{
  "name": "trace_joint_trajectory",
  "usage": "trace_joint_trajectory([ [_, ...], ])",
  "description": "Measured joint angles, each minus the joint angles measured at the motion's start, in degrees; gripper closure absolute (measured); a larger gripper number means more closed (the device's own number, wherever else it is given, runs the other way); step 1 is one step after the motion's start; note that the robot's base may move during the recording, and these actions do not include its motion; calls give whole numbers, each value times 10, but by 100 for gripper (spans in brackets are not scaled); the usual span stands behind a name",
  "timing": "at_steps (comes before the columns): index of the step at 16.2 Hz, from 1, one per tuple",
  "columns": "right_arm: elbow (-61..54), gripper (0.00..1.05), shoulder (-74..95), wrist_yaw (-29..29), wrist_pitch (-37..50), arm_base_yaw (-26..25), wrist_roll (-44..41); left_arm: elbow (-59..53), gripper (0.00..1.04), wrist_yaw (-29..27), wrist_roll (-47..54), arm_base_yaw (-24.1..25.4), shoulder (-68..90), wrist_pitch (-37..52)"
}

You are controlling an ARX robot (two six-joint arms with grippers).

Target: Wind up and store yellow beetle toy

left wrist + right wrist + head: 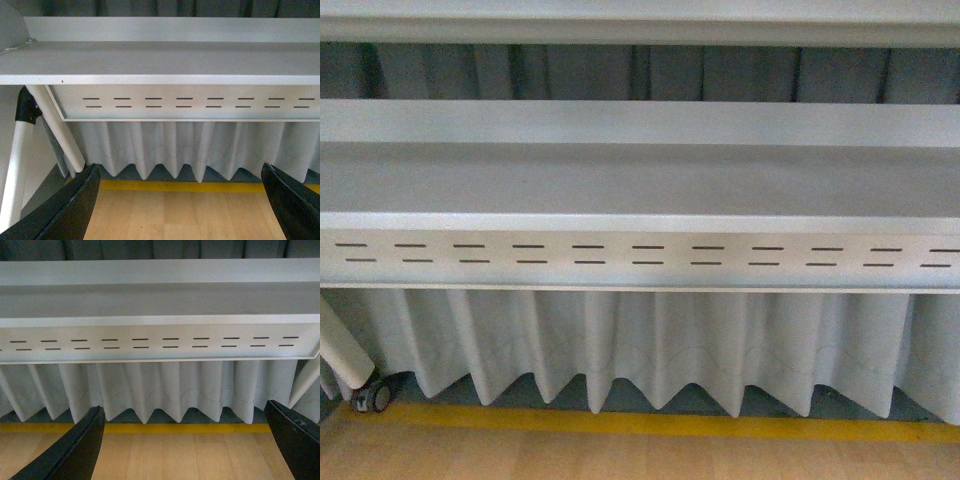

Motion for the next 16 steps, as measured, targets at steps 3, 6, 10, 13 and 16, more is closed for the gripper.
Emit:
trace_joint_trajectory([
  [3, 0, 7, 0, 0, 0, 0, 0, 0, 7, 0, 0, 0, 0, 0],
  [6, 0, 7, 0, 0, 0, 0, 0, 0, 7, 0, 0, 0, 0, 0],
  [10, 0, 7, 0, 0, 0, 0, 0, 0, 7, 0, 0, 0, 0, 0],
  [13, 0, 7, 0, 0, 0, 0, 0, 0, 7, 0, 0, 0, 0, 0],
  [16, 0, 7, 0, 0, 0, 0, 0, 0, 7, 0, 0, 0, 0, 0],
])
